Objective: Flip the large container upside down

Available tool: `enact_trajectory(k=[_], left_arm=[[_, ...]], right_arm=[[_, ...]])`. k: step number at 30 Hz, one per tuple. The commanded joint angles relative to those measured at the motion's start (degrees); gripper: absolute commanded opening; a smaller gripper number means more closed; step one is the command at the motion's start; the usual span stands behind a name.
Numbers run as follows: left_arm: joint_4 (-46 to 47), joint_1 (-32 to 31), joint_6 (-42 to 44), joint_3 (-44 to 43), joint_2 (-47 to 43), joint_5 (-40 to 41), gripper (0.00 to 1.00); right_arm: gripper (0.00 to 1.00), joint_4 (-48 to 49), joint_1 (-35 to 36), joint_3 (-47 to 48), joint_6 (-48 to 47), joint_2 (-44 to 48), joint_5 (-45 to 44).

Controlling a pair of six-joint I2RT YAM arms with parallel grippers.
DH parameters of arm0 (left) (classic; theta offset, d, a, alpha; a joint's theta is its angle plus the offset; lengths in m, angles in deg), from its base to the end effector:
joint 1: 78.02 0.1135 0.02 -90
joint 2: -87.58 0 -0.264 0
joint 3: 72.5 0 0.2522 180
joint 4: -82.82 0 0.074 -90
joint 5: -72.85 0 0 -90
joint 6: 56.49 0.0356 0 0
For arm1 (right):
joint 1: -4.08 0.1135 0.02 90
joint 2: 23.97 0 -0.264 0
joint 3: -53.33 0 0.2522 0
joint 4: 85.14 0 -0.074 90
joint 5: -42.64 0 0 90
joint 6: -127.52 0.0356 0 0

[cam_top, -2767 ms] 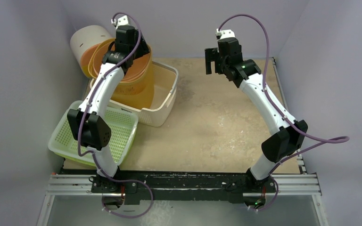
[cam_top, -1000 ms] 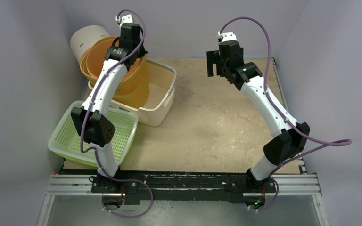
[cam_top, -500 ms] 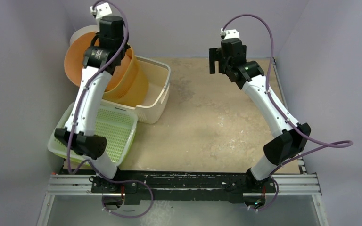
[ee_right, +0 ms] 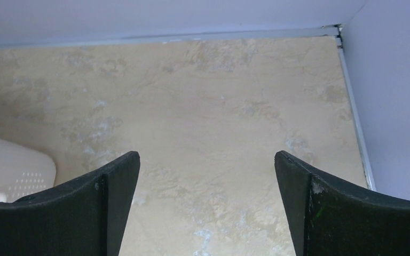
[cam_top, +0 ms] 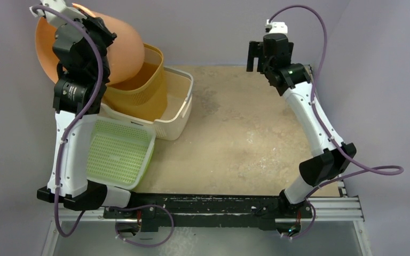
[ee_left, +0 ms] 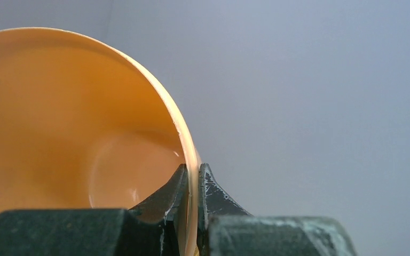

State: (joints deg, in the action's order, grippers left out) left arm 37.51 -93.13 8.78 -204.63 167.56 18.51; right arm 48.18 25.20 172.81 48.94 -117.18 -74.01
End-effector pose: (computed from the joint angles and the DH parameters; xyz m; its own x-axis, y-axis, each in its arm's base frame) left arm 0.2284 -0.0402 0.5849 0.2496 -0.4195 -0.8728 -0.2671 0.8365 -0.4784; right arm 0.3417 0.1149 0.4518 -0.3050 0.0719 -0.9496 0.1331 0.9906 0.0322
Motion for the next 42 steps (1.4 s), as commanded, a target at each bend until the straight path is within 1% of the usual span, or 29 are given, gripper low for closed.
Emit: enact_trajectory(k=[1,3,8,12,15,18,21,23,25,27,30,34,38,42], left_arm=[[13.3,0.5,-1.1,-0.6,-4.1,-3.7,0.0],[15.7,0.5,-2.4,-0.8,-4.9,-6.1,0.0],[19.3,0.5,-8.9,-2.1,-4.3,-15.0,0.0],[23.5,0.5,-15.2,-1.6,-3.1,-22.5,0.0],[28.5,0.5,-19.0,-1.3,-2.8,-27.6,0.0],[34.4,0.5,-23.7,-0.8,-2.6,-33.2,0.0],[40.7,0.5,-31.1,1.1,-0.8,-38.2,0.0],[44.4,0.5,-35.7,2.9,0.8,-40.6,0.0],[46.8,-0.6,-38.0,4.6,2.4,-41.7,0.0],[44.9,-3.3,-35.9,3.8,4.4,-41.3,0.0],[38.0,-8.8,-30.6,-1.0,8.8,-40.8,0.0],[33.5,-12.8,-28.2,-4.3,14.0,-40.5,0.0],[29.9,-16.1,-25.1,-4.9,17.7,-39.7,0.0],[28.9,-19.4,-23.7,-3.5,21.2,-39.6,0.0]], right_arm=[[0.98,1.7,-5.5,4.6,3.1,3.1,0.7],[0.97,2.2,-7.7,4.8,3.9,3.6,2.0],[0.97,3.4,-10.8,8.0,3.7,3.8,-0.6],[0.97,4.4,-12.5,11.5,4.2,3.0,0.5],[0.97,4.4,-13.0,12.6,4.5,2.5,0.7],[0.97,4.7,-13.4,11.3,5.2,3.1,0.4],[0.97,6.3,-13.9,8.4,5.6,4.6,-0.7],[0.97,7.1,-14.3,6.9,5.6,5.5,-1.5],[0.97,7.5,-14.9,6.2,5.7,6.0,-2.0],[0.97,7.8,-15.5,5.6,5.7,6.5,-2.3],[0.97,8.3,-16.5,5.2,5.7,7.2,-2.6],[0.97,8.2,-17.4,5.0,5.8,7.8,-2.8],[0.97,8.4,-18.1,4.3,6.0,8.6,-2.8],[0.97,9.0,-18.9,2.4,6.2,9.9,-3.1]])
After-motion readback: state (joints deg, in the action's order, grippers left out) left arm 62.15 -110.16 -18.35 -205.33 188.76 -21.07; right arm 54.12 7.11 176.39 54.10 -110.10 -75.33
